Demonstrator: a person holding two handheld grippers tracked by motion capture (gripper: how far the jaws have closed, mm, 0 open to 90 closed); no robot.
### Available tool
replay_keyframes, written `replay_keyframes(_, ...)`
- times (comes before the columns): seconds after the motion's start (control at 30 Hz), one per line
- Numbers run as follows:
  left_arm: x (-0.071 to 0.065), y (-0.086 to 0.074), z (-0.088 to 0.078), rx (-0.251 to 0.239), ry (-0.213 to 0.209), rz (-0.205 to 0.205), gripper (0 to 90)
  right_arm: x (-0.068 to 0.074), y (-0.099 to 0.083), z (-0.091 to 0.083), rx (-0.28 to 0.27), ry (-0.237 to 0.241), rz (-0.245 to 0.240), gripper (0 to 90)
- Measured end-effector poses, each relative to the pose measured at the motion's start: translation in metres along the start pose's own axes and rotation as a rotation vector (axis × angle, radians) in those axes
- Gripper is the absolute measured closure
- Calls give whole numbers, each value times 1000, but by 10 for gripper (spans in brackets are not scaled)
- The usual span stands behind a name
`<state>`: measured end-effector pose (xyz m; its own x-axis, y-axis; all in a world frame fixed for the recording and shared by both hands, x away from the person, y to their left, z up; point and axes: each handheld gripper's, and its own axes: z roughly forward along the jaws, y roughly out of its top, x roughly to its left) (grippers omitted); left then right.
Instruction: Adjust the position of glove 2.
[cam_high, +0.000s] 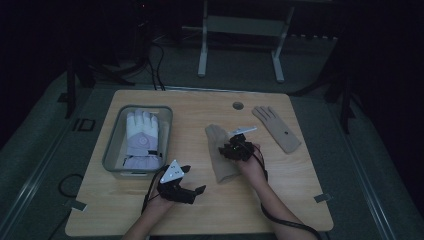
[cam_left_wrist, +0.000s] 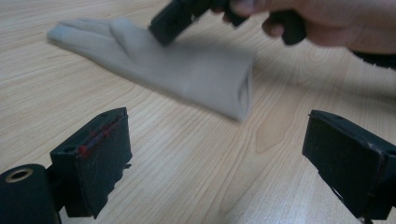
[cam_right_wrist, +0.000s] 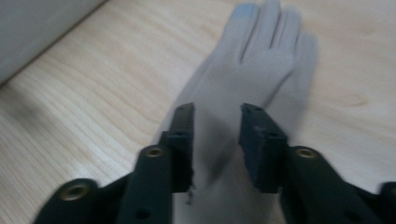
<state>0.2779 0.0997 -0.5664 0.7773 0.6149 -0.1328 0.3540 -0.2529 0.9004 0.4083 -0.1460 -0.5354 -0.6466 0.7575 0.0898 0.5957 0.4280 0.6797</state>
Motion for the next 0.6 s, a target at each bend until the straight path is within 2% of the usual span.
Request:
replay_keyframes(0.07, 0, -1, 1, 2, -5, -4, 81, 2, -3, 6, 21, 11, 1, 536)
replay_keyframes(0.2, -1, -1, 2, 8, -10, -2, 80, 10, -12, 15, 53, 20, -17, 468)
replay_keyframes(0.27, -1, -2, 3, 9, -7, 1, 81, 14, -12, 15, 51, 42, -2, 469)
replay_keyframes(0.37, -2, -2, 3, 7, -8, 0, 81, 20, -12, 17, 49, 40, -19, 461)
replay_keyframes(0.47, -1, -2, 3, 6, -9, -1, 81, 27, -12, 20, 43, 48, -9, 462)
replay_keyframes(0.6, -1, -3, 3, 6, -7, -2, 81, 36, -10, 24, 42, 36, -41, 464)
